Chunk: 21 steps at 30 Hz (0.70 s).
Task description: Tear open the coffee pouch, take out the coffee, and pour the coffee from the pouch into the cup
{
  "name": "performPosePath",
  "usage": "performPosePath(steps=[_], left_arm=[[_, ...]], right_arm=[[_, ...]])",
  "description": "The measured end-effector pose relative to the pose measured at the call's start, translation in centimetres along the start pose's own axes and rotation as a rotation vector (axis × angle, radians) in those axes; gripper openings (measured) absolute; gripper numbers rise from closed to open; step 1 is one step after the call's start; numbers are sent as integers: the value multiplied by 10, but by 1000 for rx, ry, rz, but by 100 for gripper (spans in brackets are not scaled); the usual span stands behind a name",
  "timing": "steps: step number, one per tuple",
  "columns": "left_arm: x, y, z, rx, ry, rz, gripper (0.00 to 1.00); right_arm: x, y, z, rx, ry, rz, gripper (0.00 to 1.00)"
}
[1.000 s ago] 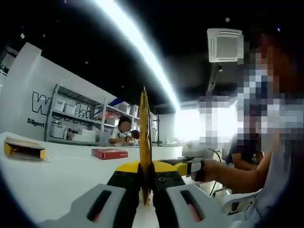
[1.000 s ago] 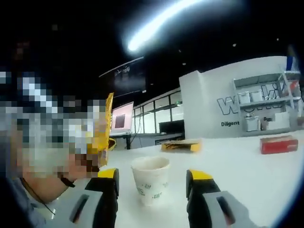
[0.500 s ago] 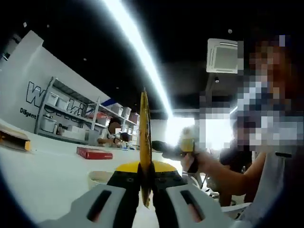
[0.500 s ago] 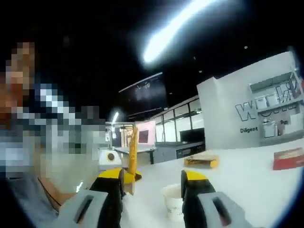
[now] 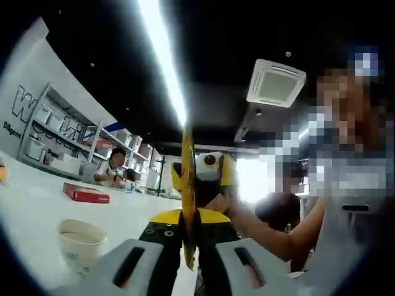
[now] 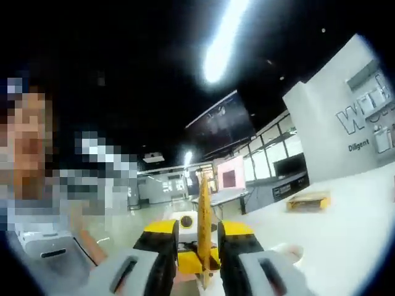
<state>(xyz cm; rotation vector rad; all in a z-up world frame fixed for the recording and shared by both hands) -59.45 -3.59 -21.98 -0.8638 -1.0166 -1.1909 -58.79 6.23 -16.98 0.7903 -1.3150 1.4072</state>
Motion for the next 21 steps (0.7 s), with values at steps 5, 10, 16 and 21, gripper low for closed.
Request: performPosePath(steps=[5, 10, 16, 21], left_arm=[[3, 6, 5, -16, 9, -5, 10], [0, 10, 5, -21, -1, -12, 10], [4, 14, 3, -23, 12, -16, 10], [3, 14, 2, -14, 4, -16, 11]], right_arm=[[-6, 3, 1, 15, 10, 32, 23], [-6, -3, 8, 41, -2, 39, 16], [-12, -4, 13, 45, -23, 24, 17], [-15, -1, 14, 32, -44, 50, 10]])
Point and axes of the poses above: the point that each gripper's makers call its tool centre point, and the gripper's own axes: z roughly forward along the fingers, y roughly to its right, x roughly out of its top, the point moved 6 cm from there along -z, roughly backward along the fingers, and after that the axes turned 9 degrees about z, right-handed, at the moved point
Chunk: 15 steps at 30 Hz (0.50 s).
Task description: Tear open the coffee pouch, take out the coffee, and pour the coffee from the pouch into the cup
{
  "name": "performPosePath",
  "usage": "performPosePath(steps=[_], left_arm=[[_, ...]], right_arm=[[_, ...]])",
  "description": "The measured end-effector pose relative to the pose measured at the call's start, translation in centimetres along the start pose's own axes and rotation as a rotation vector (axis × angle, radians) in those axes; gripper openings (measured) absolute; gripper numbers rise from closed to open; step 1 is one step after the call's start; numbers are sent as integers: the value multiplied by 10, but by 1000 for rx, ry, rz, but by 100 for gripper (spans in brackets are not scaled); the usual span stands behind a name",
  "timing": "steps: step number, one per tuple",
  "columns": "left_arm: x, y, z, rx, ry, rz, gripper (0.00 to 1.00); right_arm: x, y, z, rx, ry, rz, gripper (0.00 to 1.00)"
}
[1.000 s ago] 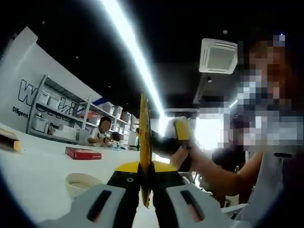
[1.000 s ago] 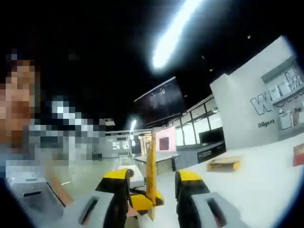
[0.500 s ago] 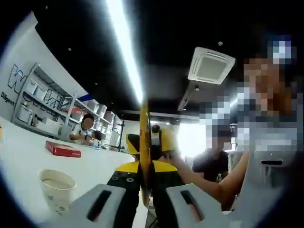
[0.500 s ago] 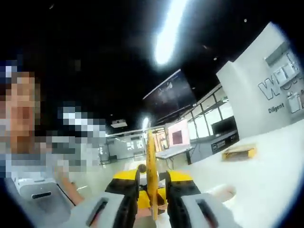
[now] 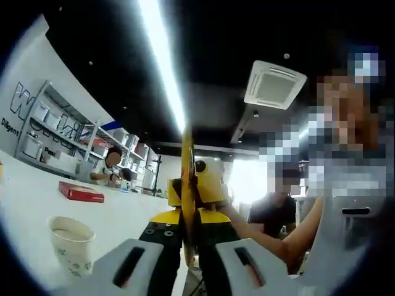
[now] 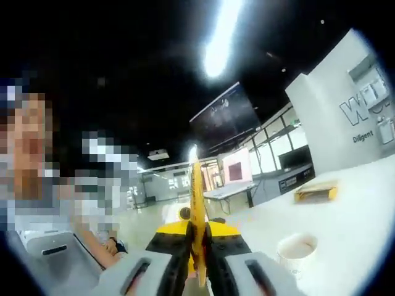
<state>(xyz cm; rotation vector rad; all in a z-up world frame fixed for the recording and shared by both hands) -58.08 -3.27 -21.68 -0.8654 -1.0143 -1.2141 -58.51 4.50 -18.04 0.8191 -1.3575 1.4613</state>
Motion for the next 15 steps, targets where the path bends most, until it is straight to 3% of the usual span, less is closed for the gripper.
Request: performPosePath(steps=[5, 8, 10, 12, 15], left_arm=[[-3, -5, -1, 6, 11, -13, 12], [-9, -12, -10, 35, -89, 33, 20], [0, -16, -20, 60, -86, 48, 24], [19, -24, -36, 84, -71, 65, 22], [54, -38, -42, 82, -63, 68, 20]], right_arm=[[-2, 3, 2, -27, -29, -15, 9], [7, 11, -4, -61, -33, -54, 9], [16, 13, -12, -70, -33, -66, 9], [28, 17, -22, -80, -38, -75, 9], [34, 26, -29, -93, -95, -101, 9]])
Point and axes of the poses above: the point that each gripper's makers call its tool centre point, and the gripper's own axes: z roughly forward along the fingers, y roughly to its right, x roughly out of its top, the point moved 6 cm from there along -z, roughly backward along the fingers, and after that the axes turned 9 degrees about z, right-handed, at the moved point
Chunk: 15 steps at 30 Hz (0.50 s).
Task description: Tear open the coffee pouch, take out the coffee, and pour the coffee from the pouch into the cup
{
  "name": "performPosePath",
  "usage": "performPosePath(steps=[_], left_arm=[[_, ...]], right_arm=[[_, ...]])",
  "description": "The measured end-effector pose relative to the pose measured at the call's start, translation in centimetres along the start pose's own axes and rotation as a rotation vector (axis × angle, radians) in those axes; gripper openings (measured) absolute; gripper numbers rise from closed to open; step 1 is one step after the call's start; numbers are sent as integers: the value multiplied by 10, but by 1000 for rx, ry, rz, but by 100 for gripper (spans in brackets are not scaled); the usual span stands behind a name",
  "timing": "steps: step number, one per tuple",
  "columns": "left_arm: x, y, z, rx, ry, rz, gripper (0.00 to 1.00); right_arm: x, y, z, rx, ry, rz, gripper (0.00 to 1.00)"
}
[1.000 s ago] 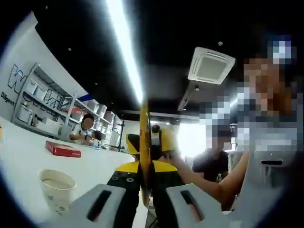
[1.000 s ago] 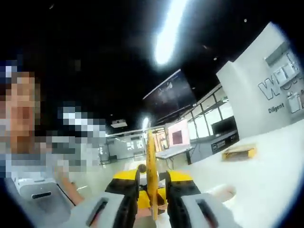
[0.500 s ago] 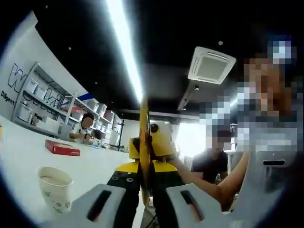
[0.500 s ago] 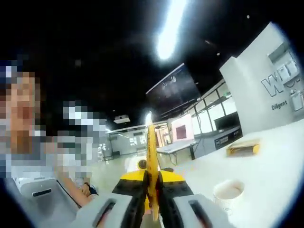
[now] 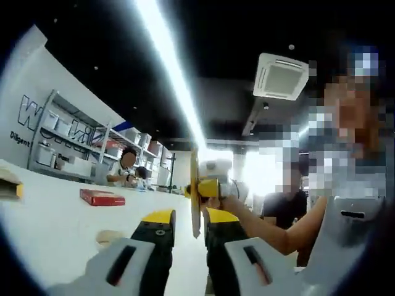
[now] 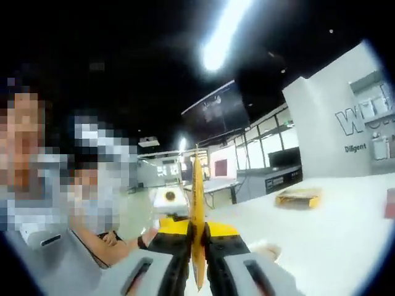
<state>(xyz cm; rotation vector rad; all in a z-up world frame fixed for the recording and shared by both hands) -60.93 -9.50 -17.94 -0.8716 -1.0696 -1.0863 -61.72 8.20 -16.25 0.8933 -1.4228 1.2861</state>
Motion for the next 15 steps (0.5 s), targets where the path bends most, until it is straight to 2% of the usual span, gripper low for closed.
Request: performPosePath(steps=[2, 4, 6, 7, 9, 10, 11, 15], left_arm=[[22, -13, 7, -22, -69, 51, 20], [37, -22, 22, -67, -148, 91, 20], [46, -27, 40, -163, -198, 64, 22], [48, -35, 51, -193, -240, 49, 22], [43, -47, 65, -229, -334, 78, 23], [42, -49, 67, -233, -350, 79, 24], [36, -56, 73, -254, -418, 77, 25], [18, -62, 86, -330, -575, 89, 25]], right_arm=[[-1, 10, -3, -14, -66, -11, 9], [-3, 21, -2, -24, -127, -12, 9], [-6, 30, -1, -40, -194, -12, 9], [-7, 34, 2, -40, -210, -10, 9], [-11, 43, 6, -47, -272, -13, 9], [-13, 46, 7, -56, -300, -23, 9], [-15, 49, 9, -59, -323, -25, 9], [-17, 60, 11, -72, -397, -34, 9]])
Point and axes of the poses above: the point that each gripper's makers call its tool centre point, and the gripper's own axes: z roughly forward along the fingers, y roughly to its right, x roughly out of its top, the point moved 6 cm from there along -z, roughly backward along the fingers, and after that the axes turned 9 degrees about z, right-handed, at the moved point
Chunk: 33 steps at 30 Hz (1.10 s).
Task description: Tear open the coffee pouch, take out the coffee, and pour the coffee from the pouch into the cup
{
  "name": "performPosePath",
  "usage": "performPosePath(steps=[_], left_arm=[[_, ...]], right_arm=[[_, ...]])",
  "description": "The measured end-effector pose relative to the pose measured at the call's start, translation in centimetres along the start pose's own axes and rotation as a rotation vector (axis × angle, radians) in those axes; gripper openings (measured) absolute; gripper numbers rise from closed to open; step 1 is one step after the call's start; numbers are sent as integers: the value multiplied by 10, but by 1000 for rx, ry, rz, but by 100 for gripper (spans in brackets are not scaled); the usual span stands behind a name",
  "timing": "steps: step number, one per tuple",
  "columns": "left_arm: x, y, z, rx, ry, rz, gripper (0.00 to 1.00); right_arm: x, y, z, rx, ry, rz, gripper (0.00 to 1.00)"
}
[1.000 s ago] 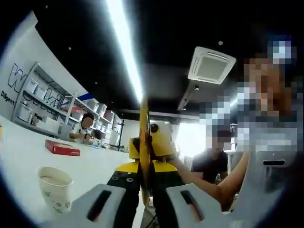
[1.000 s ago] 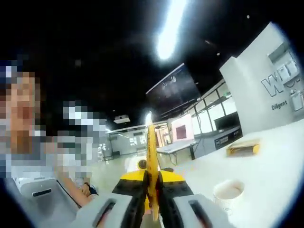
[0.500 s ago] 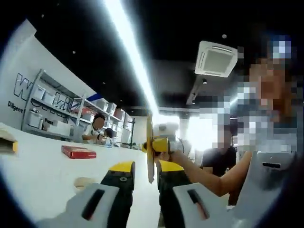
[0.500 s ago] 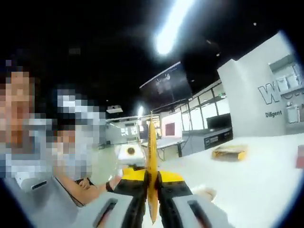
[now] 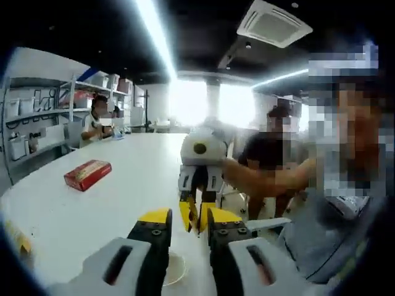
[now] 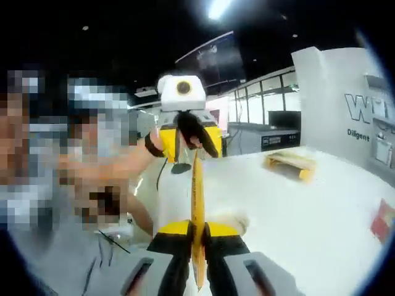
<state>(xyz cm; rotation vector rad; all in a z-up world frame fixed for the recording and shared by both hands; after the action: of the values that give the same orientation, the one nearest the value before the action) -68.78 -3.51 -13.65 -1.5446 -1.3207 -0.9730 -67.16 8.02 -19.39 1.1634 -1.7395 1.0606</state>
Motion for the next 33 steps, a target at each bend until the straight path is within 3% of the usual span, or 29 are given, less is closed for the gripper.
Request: performPosePath(steps=[3, 5, 8, 10, 16, 18, 26, 33], left_arm=[[-6, 3, 14, -17, -93, 30, 25], [-8, 2, 19, -41, -125, 38, 27], [-13, -4, 22, -33, -184, 41, 24], [-23, -11, 20, -27, -257, 52, 23], [-31, -16, 24, -46, -321, 48, 14], [-35, -17, 24, -56, -366, 49, 13], [-48, -19, 27, -80, -393, 51, 6], [-62, -13, 33, -62, -321, 65, 4]], right_arm=[[-2, 10, 2, -3, -67, 2, 9], [-5, 15, 4, -4, -137, -9, 9], [-9, 22, 10, -6, -246, -18, 9], [-9, 27, 12, -10, -306, -30, 9], [-2, 33, 19, -33, -439, -69, 9], [0, 33, 20, -37, -483, -89, 9], [2, 33, 21, -61, -658, -134, 9], [-6, 36, 21, -54, -714, -143, 9]])
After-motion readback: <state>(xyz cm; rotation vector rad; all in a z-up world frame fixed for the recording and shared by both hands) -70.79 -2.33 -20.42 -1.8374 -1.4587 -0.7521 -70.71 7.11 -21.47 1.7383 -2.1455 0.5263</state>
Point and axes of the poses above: the point that each gripper's makers call its tool centre point, and the gripper's own axes: z roughly forward along the fingers, y roughly to its right, x roughly out of its top, the point moved 6 cm from there along -z, roughly backward along the fingers, and after that the axes turned 9 degrees about z, right-handed, at the moved point
